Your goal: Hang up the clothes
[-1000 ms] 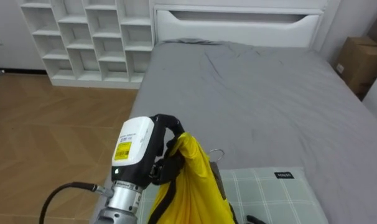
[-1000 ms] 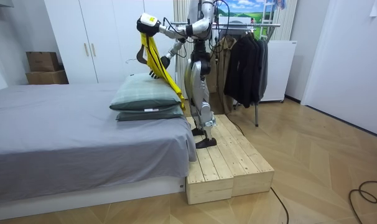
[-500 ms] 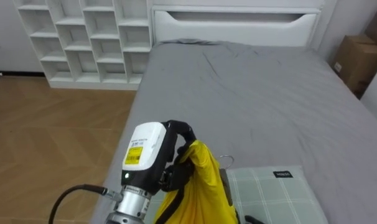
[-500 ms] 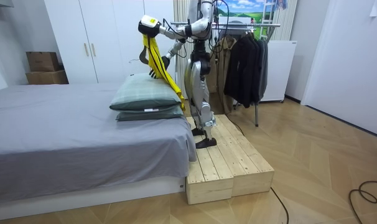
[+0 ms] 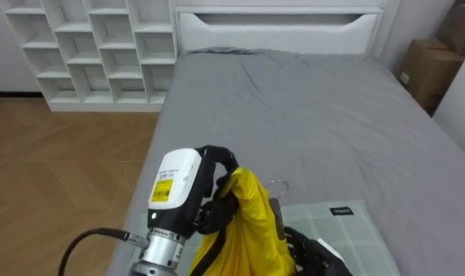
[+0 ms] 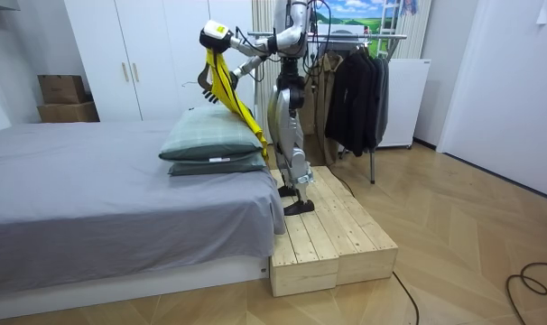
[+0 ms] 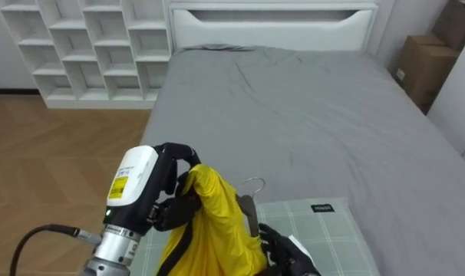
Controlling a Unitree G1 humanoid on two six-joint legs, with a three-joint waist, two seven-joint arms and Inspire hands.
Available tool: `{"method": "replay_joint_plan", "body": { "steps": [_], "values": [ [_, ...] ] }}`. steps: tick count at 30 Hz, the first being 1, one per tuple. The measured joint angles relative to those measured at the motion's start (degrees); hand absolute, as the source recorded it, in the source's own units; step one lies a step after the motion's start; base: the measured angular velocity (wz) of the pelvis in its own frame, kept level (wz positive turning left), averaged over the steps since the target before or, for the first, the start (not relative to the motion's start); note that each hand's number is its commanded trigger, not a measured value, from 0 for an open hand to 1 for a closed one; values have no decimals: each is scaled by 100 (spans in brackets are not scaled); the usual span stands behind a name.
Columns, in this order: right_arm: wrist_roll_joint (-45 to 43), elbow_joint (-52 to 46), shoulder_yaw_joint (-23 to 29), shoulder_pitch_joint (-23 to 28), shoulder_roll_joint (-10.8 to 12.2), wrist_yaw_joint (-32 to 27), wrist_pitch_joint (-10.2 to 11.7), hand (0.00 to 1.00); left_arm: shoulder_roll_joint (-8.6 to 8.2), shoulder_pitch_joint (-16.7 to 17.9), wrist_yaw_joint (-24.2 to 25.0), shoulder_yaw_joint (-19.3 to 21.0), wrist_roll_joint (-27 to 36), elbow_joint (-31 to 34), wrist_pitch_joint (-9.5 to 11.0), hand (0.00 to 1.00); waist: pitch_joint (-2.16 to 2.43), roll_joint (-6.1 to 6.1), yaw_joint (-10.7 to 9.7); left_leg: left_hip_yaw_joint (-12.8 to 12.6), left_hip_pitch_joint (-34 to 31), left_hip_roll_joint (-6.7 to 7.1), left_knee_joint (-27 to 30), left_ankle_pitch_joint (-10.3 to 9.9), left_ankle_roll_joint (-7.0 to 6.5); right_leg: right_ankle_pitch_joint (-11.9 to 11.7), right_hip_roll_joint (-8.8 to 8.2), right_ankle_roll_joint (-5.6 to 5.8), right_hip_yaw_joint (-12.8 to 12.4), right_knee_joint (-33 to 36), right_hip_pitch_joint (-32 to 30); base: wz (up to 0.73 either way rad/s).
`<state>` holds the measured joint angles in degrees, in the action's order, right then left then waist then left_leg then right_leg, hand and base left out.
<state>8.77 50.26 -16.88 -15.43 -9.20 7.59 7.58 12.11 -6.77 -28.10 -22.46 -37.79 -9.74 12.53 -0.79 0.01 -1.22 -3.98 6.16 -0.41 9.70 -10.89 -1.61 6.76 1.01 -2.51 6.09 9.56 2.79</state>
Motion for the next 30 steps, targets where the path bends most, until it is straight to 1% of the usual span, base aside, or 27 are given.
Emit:
{"method": "replay_joint_plan", "body": {
  "steps": [3, 18, 19, 20, 21, 24, 26, 30],
  "values": [
    [-11, -237, 0, 0, -2, 11, -1, 0, -2, 0, 0, 27, -2, 0, 0, 100, 1, -5, 26, 3, 17, 1, 8, 0, 0, 4, -6, -2, 18, 3, 18, 0],
    [-12, -399, 0, 0, -2, 13, -1, 0, -22, 0, -1, 57, -3, 0, 0, 100, 4, -11, 23, 5, 15, 2, 38, 0, 0, 3, -10, -2, 23, 19, 25, 0],
    [-12, -399, 0, 0, -2, 13, 0, 47, -23, 0, -1, 57, -3, 0, 0, 100, 4, -11, 23, 5, 15, 3, 38, 0, 0, 3, -10, -2, 24, 19, 26, 0],
    [-12, -399, 0, 0, -2, 13, -1, 59, -23, 0, -1, 57, -3, 0, 0, 100, 4, -11, 23, 5, 15, 3, 38, 0, 0, 3, -11, -2, 23, 19, 26, 0],
    [-10, -399, 0, 0, -2, 13, -1, 61, -23, 0, -1, 57, -4, 0, 0, 100, 5, -11, 22, 7, 15, 3, 39, 0, 0, 3, -11, -3, 28, 19, 27, 0],
    [-10, -399, 0, 0, -3, 16, -1, 62, -23, 0, -1, 58, -3, 0, 0, 100, 7, -15, 21, 7, 15, 2, 48, 0, 0, 3, -12, -3, 31, 21, 31, 0],
    [-7, -399, 0, 0, -4, 14, -1, 58, -23, 0, -2, 58, -3, 0, 0, 100, 9, -16, 14, 9, 9, 2, 54, 0, 0, 3, -13, -3, 39, 19, 33, 0],
    [-7, -399, 2, 0, -22, -39, -1, 59, -18, 0, -13, 57, -5, 0, 0, 100, 10, -15, 13, 13, -2, 2, 70, 0, 0, 2, -13, -5, 45, 20, 32, 0]
  ]
}}
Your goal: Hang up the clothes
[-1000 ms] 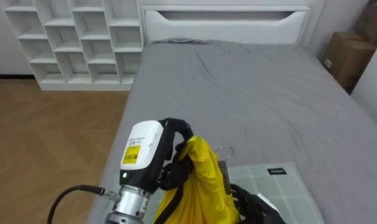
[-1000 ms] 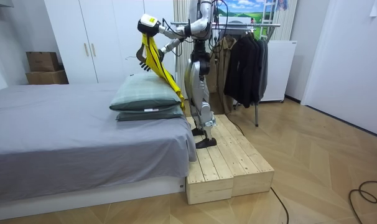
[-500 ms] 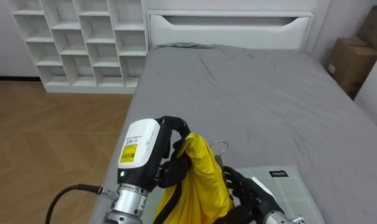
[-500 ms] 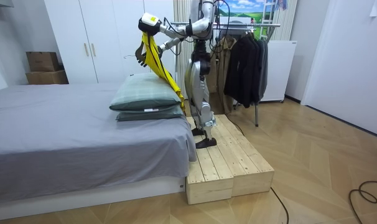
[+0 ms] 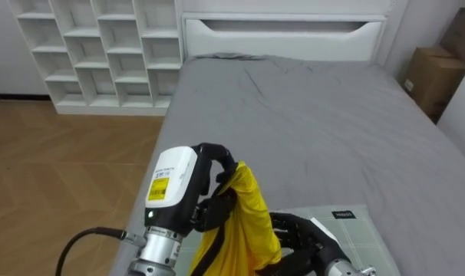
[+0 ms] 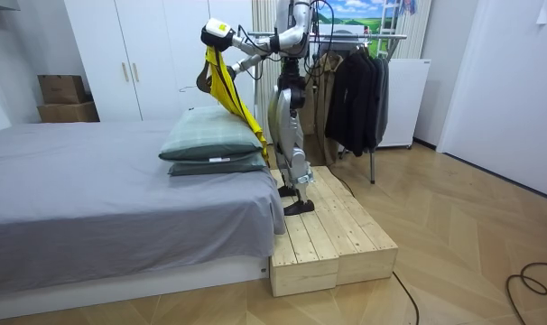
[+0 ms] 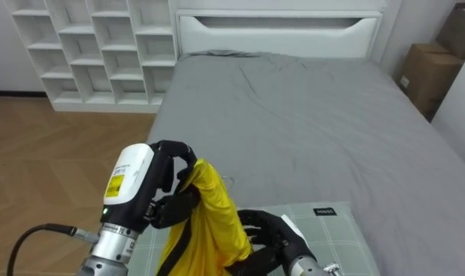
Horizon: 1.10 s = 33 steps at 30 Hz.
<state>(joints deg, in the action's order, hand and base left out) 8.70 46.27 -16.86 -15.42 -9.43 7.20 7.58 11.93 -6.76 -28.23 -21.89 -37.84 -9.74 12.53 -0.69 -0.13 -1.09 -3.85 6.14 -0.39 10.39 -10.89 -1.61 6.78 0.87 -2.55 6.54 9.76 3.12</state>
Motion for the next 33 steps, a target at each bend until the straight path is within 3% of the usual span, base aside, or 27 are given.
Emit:
{"method": "replay_joint_plan", "body": {
  "steps": [25, 27, 28, 31, 33],
  "values": [
    [-4, 0, 12, 0, 4, -25, 0, 58, -97, 0, -23, -2, -46, 0, -5, 100, 15, 19, -11, 145, -54, 12, 43, 1, 0, 0, -40, 0, 98, 1, 17, 2],
    [-5, 0, 12, 0, 4, -27, 0, 65, -111, 0, -23, -1, -46, 1, -5, 100, 14, 19, -11, 146, -54, 13, 42, 1, -1, 0, -39, 0, 97, 0, 18, 0],
    [-5, 1, 15, 0, 4, -26, 0, 78, -111, 0, -23, -1, -56, 1, -5, 100, 14, 19, -11, 146, -55, 12, 42, 1, 0, 0, -39, 0, 96, -2, 18, 0],
    [-10, 12, 26, -1, 4, -3, 0, 96, -111, 0, -24, 1, -65, 7, -5, 100, 13, 20, -18, 146, -60, 14, 39, 0, -1, 0, -38, 1, 95, -7, 13, 0],
    [-19, 26, 27, 0, 9, 12, 0, 100, -113, 0, -28, 25, -120, 16, -5, 100, 10, 22, -22, 146, -80, 14, 39, 0, -1, 0, -38, 1, 96, -7, -8, 0]
  ]
}}
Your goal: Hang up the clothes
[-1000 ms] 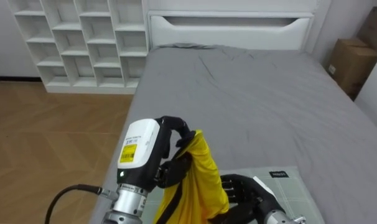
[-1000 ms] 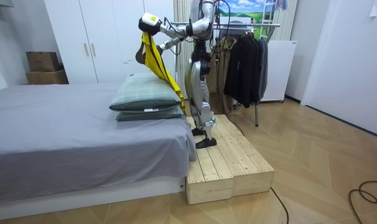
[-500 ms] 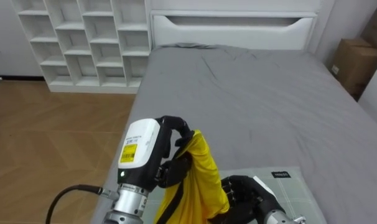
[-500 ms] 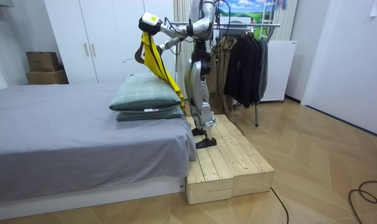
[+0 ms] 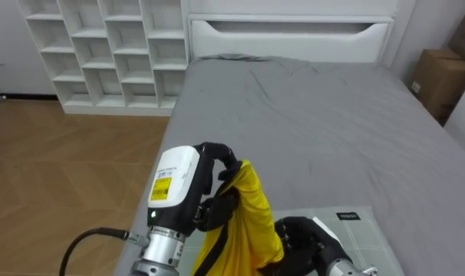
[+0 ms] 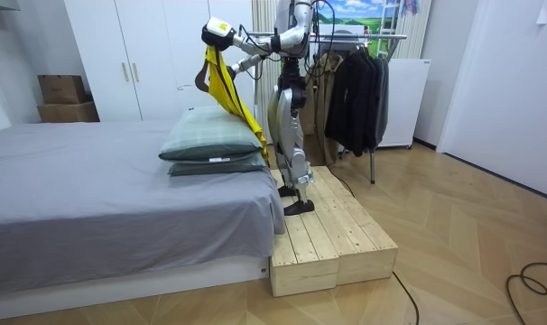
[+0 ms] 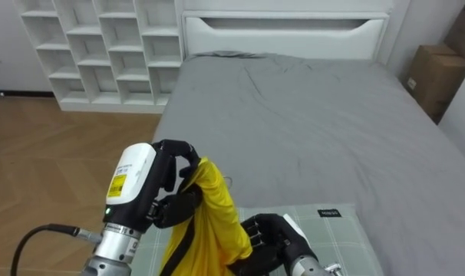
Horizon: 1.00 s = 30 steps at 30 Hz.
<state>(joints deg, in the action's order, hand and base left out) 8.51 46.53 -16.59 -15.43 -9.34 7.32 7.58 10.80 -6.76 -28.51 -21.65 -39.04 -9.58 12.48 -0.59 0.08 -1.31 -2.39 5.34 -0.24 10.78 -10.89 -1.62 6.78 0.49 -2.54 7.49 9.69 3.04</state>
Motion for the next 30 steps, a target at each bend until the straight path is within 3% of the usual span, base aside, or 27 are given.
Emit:
{"method": "replay_joint_plan", "body": {
  "steps": [13, 30],
  "values": [
    [-82, 39, 25, 0, 27, -64, 112, 100, 28, 1, -8, 128, -154, 0, -87, 100, -21, 0, -45, 48, -56, 8, 0, 0, 0, 7, -16, 12, 61, -20, -13, 2],
    [-790, 79, 39, 0, -2, -648, 398, 100, 16, 1, -8, 118, -169, -8, -86, 100, -50, -47, -17, 12, -60, 2, -67, 0, 0, 9, 0, 15, 49, -106, -15, 0]
  ]
}}
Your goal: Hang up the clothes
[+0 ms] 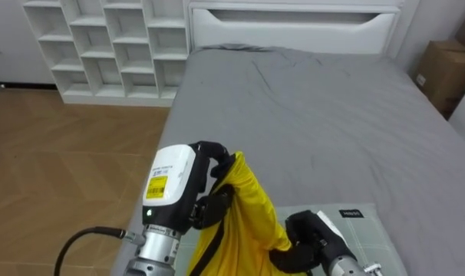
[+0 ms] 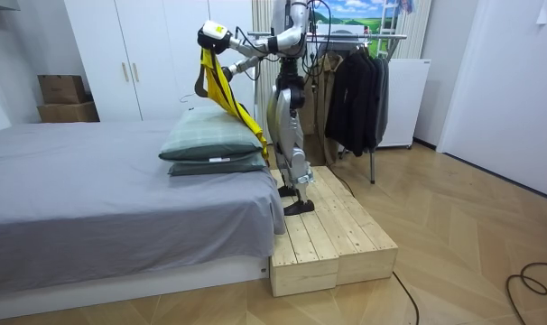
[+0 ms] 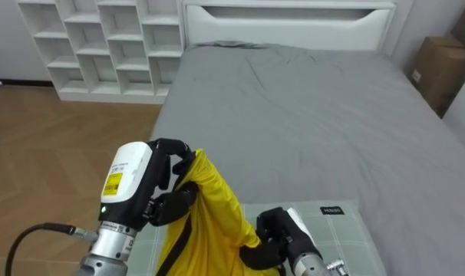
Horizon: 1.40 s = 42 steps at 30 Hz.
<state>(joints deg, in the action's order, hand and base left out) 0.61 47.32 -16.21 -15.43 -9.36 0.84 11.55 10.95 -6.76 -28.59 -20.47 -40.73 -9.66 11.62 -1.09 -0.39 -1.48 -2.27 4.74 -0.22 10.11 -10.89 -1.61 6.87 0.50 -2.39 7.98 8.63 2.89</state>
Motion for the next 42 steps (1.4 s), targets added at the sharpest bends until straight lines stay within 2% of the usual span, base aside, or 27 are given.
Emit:
{"method": "replay_joint_plan", "body": {
  "steps": [4, 7, 12, 15, 18, 21, 25, 28, 31, 33, 35, 42],
  "values": [
    [-357, -1, 0, 0, 19, -142, 39, 100, 2, 0, 0, -7, -30, 0, 0, 100, -3, -13, 1, 0, 4, -1, -3, 0, 0, 0, -6, 0, 2, 0, 2, 0],
    [-1121, -37, -12, -3, 24, -374, 53, 100, 25, -4, -2, -50, -32, 2, 7, 100, -2, -13, 3, 2, 2, -3, 1, 0, 0, 0, -12, 0, 0, 6, 3, 0],
    [-3377, -173, 119, -4, 46, -1158, 72, 100, 57, -1, -3, -114, -40, 1, 73, 100, 5, -30, 34, -3, -6, -4, 29, 0, 0, 0, -3, 0, -14, 21, -4, 0],
    [-4358, -329, 176, -7, 48, -1655, 65, 100, 64, 1, -88, -124, -8, -6, 132, 100, 9, -43, 55, -27, -17, 5, 29, 0, 0, 1, 7, 0, -52, 52, -40, -4],
    [-4893, -507, 180, -6, -1, -2145, 65, 100, 78, 2, -256, -113, 12, -34, 137, 100, 14, -50, 103, -78, -20, -1, 28, 1, -1, 9, 27, -4, -163, 123, -110, -14],
    [-5321, -597, 194, -7, -67, -2649, 56, 100, 112, 2, -370, -115, 11, -41, 139, 100, 21, -62, 108, -80, -15, -12, 32, 1, -1, 8, 27, -4, -170, 138, -109, -3],
    [-5568, -742, 185, -27, -248, -3185, 56, 100, 126, 1, -467, -141, 74, -53, 148, 100, 18, -72, 154, -136, -62, -28, 60, 1, -1, 10, 18, -7, -223, 233, -216, -8],
    [-5654, -1112, 184, -27, -491, -3521, 68, 100, 167, 0, -560, -142, 291, -52, 153, 100, 21, -131, 180, -221, -139, -26, 92, 2, -3, 14, 16, -6, -293, 355, -365, -13],
    [-5676, -1527, 192, -27, -772, -3905, 69, 100, 210, -2, -609, -125, 525, -45, 155, 100, 26, -224, 158, -223, -185, -15, 135, 2, -4, 31, 1, -3, -302, 412, -401, -2],
    [-5681, -1711, 199, -29, -954, -4261, 68, 100, 245, -2, -615, -134, 524, -39, 155, 100, 54, -304, 159, -222, -207, -10, 146, 3, -6, 32, 5, -2, -308, 407, -397, 0],
    [-5708, -1743, 213, -29, -970, -4522, 67, 100, 269, -2, -616, -135, 523, -37, 155, 100, 79, -342, 156, -221, -207, -8, 152, 3, -6, 31, 15, -2, -312, 401, -389, 0],
    [-5717, -1893, 216, -30, -1071, -4892, -17, 100, 347, -2, -618, -216, 566, -14, 128, 100, 76, -329, 158, -232, -218, -5, 140, 2, -6, 31, 17, -3, -303, 398, -405, 0]
  ]
}}
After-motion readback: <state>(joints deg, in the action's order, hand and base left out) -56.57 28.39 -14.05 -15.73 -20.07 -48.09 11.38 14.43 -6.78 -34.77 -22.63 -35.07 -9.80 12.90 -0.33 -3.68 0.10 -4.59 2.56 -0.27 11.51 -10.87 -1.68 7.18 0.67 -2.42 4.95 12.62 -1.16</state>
